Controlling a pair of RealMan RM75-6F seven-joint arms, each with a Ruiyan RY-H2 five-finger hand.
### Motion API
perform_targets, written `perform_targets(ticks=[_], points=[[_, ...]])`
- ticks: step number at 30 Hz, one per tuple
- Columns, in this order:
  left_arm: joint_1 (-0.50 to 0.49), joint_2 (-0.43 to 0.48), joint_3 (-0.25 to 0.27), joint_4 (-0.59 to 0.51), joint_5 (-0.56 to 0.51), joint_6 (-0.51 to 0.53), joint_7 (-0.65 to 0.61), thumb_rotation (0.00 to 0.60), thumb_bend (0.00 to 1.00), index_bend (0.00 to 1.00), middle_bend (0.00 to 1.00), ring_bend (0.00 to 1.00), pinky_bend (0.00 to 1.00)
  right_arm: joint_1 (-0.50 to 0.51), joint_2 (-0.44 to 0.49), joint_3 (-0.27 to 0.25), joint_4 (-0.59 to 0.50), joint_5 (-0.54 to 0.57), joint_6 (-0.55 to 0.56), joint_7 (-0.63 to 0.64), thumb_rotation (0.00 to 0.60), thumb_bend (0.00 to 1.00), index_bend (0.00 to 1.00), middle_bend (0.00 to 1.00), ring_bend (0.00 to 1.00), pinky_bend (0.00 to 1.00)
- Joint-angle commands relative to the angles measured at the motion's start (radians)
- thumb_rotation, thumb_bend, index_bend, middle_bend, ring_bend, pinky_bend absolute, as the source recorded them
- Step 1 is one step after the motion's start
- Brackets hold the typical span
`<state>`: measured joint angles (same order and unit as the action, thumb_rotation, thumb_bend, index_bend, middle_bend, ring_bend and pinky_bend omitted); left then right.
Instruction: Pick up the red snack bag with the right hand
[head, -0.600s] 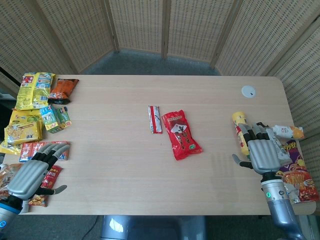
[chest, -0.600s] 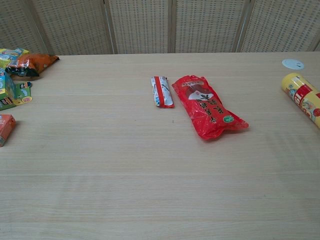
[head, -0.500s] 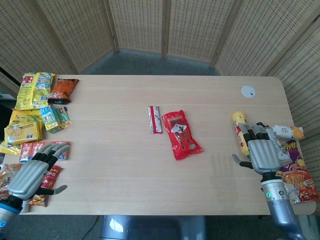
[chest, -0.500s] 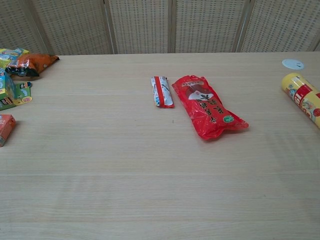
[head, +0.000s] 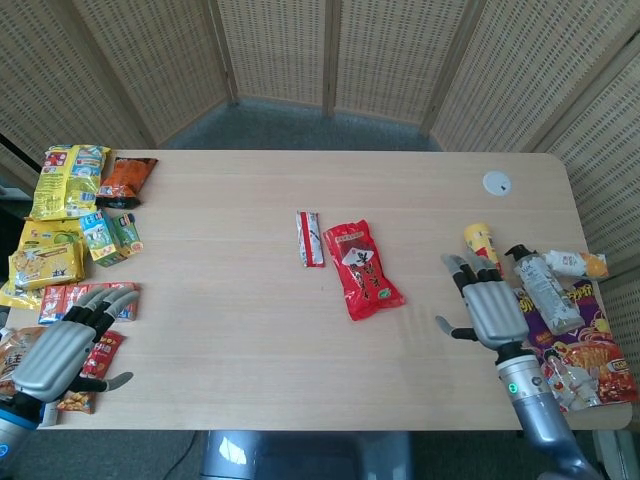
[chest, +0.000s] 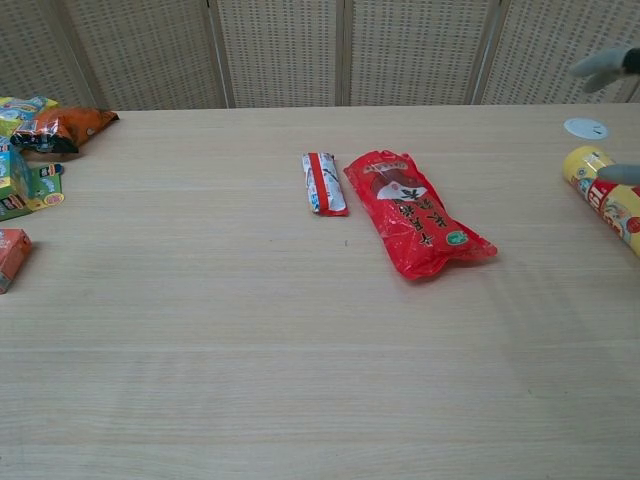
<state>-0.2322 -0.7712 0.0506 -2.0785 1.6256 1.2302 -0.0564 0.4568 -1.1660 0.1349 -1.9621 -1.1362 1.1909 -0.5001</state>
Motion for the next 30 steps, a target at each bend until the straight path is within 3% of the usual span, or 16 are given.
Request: perform_targets(ticks=[1, 5, 8, 22, 30], points=[[-0.008, -0.003, -0.004, 0.009, -0.001, -0.008, -0.009, 0.562, 0.21, 0.00, 0.00, 0.00, 0.00, 0.069, -0.059, 0.002, 0.000, 0.036, -0.083, -0.048, 0.499, 0.30, 0.00, 0.11, 0.17, 0.39], [-0.018, -0.011, -0.007, 0.027, -0.003, -0.018, -0.029, 0.564, 0.21, 0.00, 0.00, 0.00, 0.00, 0.130, -0.117, 0.000, 0.002, 0.083, -0.137, -0.118, 0.592, 0.31, 0.00, 0.19, 0.29, 0.53], [-0.022, -0.015, -0.007, 0.038, 0.000, -0.021, -0.042, 0.563, 0.21, 0.00, 0.00, 0.00, 0.00, 0.170, -0.164, 0.006, -0.002, 0.134, -0.157, -0.155, 0.600, 0.31, 0.00, 0.23, 0.34, 0.58], [-0.004, 0.004, 0.007, 0.043, 0.028, 0.019, -0.064, 0.564, 0.21, 0.00, 0.00, 0.00, 0.00, 0.321, -0.385, 0.007, 0.138, 0.261, -0.229, -0.221, 0.600, 0.31, 0.00, 0.23, 0.36, 0.59], [0.013, 0.020, 0.019, 0.025, 0.043, 0.040, -0.045, 0.563, 0.21, 0.00, 0.00, 0.00, 0.00, 0.377, -0.439, 0.033, 0.243, 0.303, -0.282, -0.154, 0.600, 0.31, 0.00, 0.23, 0.36, 0.59]])
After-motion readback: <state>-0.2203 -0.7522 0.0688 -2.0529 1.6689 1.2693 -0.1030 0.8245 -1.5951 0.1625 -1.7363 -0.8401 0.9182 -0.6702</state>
